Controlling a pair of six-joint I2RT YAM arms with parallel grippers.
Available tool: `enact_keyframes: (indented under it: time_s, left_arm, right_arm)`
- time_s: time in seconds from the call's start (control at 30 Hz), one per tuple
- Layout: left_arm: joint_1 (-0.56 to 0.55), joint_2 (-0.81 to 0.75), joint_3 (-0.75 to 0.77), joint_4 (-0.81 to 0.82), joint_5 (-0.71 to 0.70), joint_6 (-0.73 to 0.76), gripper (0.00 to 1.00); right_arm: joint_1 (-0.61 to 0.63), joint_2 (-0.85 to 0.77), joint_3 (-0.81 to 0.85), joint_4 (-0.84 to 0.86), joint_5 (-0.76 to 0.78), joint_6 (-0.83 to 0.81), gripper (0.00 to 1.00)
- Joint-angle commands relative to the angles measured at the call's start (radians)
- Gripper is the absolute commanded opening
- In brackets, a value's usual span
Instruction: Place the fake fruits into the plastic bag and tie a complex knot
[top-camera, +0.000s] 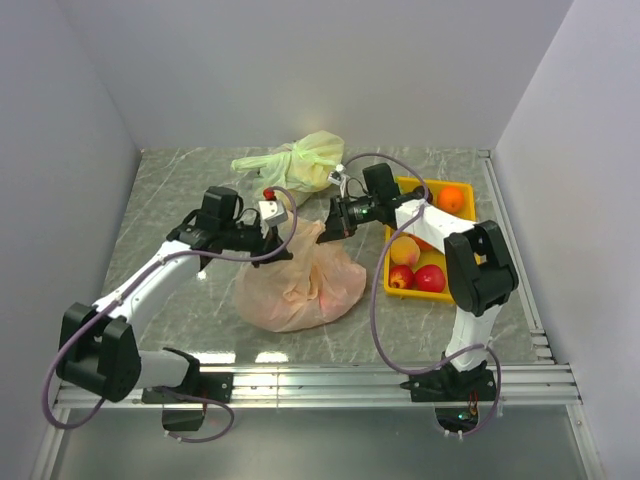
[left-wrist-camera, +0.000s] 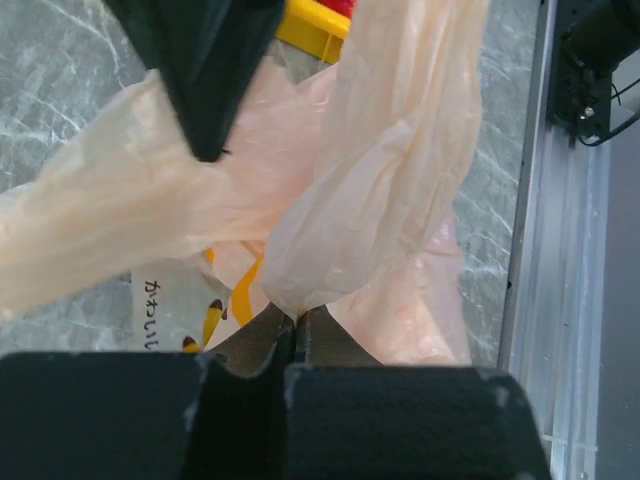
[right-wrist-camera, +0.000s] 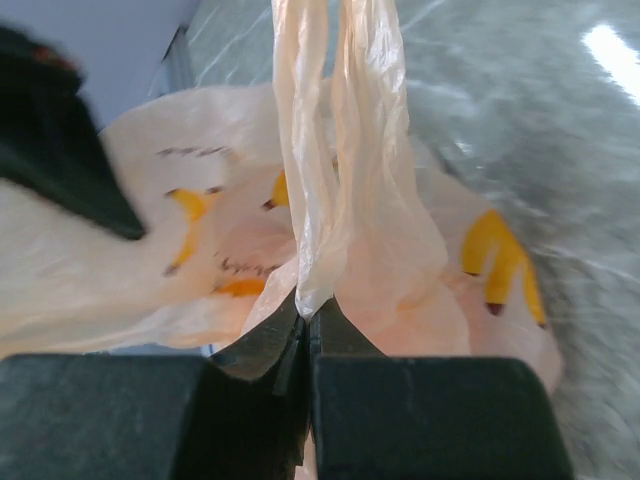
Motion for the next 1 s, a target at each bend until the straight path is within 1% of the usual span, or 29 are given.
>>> enact_keyframes:
  time_s: [0.0,0.1,0.13,0.2,0.3,0.33,0.43,0.47,0.5,0.53,0.63,0.67,0.8,0.83,0.9,0.97]
  left_arm:
    - [-0.006,0.05,0.053,0.05,-0.022,0.002,0.0]
    - [-0.006,0.099,0.071,0.086,-0.025,-0.012,0.01]
    - [-0.006,0.106,0.074,0.095,-0.024,-0.012,0.01]
    - [-0.006,0.118,0.077,0.103,-0.024,-0.009,0.01]
    - [-0.006,0.124,0.073,0.1,-0.033,0.013,0.01]
    - [-0.006,0.122,0.071,0.101,-0.035,0.016,0.01]
    - [-0.006,0.118,0.063,0.125,-0.039,0.0,0.01]
    - [-0.006,0.119,0.062,0.132,-0.045,-0.015,0.01]
    - [-0.006,0.121,0.062,0.139,-0.048,-0.023,0.01]
    - [-0.011,0.122,0.065,0.144,-0.062,-0.03,0.01]
    - [-0.029,0.129,0.076,0.152,-0.082,-0.049,0.01]
    - [-0.035,0.13,0.083,0.161,-0.108,-0.063,0.01]
    - [-0.055,0.15,0.106,0.167,-0.117,-0.076,0.01]
    - [-0.061,0.152,0.108,0.17,-0.113,-0.081,0.01]
    - [-0.065,0.15,0.108,0.17,-0.096,-0.08,0.01]
    - [-0.068,0.149,0.105,0.167,-0.096,-0.078,0.01]
  right_arm:
    - [0.007,-0.085,0.012,-0.024,-0.114,-0.101,0.03]
    - [0.007,-0.11,-0.002,-0.064,-0.165,-0.156,0.07]
    - [0.008,-0.113,-0.004,-0.099,-0.174,-0.221,0.12]
    - [0.007,-0.12,0.004,-0.14,-0.199,-0.271,0.16]
    - [0.008,-0.117,0.034,-0.228,-0.206,-0.361,0.3]
    - [0.013,-0.114,0.047,-0.289,-0.2,-0.412,0.4]
    - [0.021,-0.09,0.093,-0.369,-0.194,-0.475,0.57]
    - [0.024,-0.084,0.096,-0.371,-0.2,-0.472,0.64]
    - [0.028,-0.082,0.1,-0.366,-0.203,-0.452,0.65]
    - [0.03,-0.082,0.097,-0.334,-0.203,-0.431,0.76]
    - [0.051,-0.09,0.079,-0.256,-0.202,-0.348,0.77]
    - [0.057,-0.093,0.074,-0.243,-0.196,-0.337,0.77]
    - [0.084,-0.085,0.062,-0.213,-0.16,-0.313,0.77]
    - [0.082,-0.084,0.058,-0.184,-0.156,-0.293,0.77]
    - [0.084,-0.084,0.048,-0.151,-0.145,-0.261,0.73]
    - [0.084,-0.08,0.047,-0.127,-0.134,-0.251,0.57]
